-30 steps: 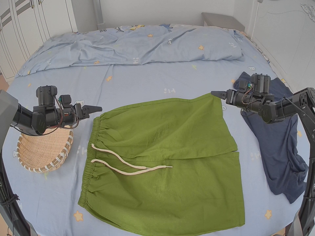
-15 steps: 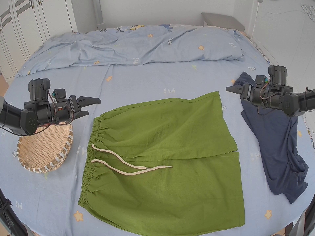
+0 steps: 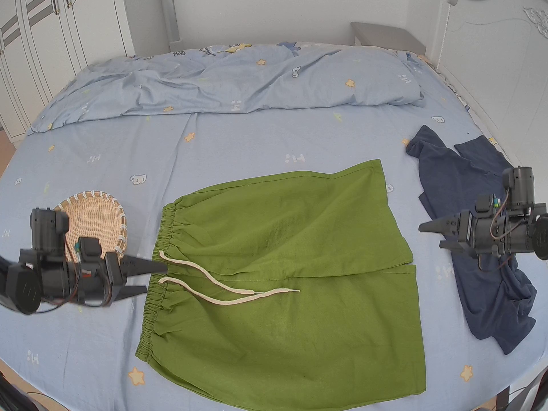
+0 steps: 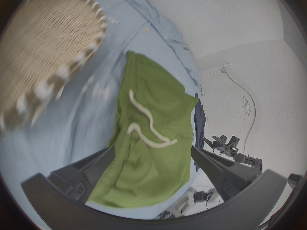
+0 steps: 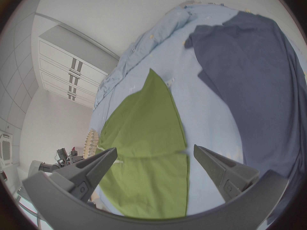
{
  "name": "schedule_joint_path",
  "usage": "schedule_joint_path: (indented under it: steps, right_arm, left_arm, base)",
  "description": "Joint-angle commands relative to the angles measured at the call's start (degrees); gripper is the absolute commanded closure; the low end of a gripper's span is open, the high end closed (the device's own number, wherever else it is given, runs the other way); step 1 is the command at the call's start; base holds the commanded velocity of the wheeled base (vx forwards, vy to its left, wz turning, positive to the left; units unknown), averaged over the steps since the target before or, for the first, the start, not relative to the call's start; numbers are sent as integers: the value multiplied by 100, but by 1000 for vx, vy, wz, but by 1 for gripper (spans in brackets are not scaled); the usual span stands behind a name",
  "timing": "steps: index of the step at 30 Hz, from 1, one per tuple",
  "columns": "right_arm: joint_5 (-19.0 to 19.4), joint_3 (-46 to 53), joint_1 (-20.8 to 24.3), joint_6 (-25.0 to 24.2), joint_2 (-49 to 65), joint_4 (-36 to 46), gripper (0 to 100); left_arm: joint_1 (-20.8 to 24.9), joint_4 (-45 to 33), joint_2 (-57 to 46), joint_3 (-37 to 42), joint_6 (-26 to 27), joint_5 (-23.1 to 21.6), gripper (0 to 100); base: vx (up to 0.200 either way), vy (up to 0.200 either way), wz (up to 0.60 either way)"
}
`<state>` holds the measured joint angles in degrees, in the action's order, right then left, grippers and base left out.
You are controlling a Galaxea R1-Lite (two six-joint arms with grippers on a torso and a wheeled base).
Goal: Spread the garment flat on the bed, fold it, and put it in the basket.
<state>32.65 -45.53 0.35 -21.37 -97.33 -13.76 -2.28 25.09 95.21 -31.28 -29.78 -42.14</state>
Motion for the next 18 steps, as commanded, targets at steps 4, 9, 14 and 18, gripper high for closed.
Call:
schedule_joint_path:
  steps: [4,9,14,18]
  right_arm:
    - [260,1486,9,-43,1111,23,0]
    - [260,1670,96,-43,1410,23,0]
    - [260,1802,202,-34,1419,23,0]
    - [260,1820,307,-34,1410,23,0]
  left_arm:
    - [-273,40,-1857,2065,-63,-514,0]
    - [-264,49,-1892,2487,69,-532,0]
    - [-326,58,-995,2407,289,-505,0]
    - [-563,225,-108,2416,851,-514,0]
  base:
    - [0,0,0]
    - [0,0,0]
    - [0,0,0]
    - [0,0,0]
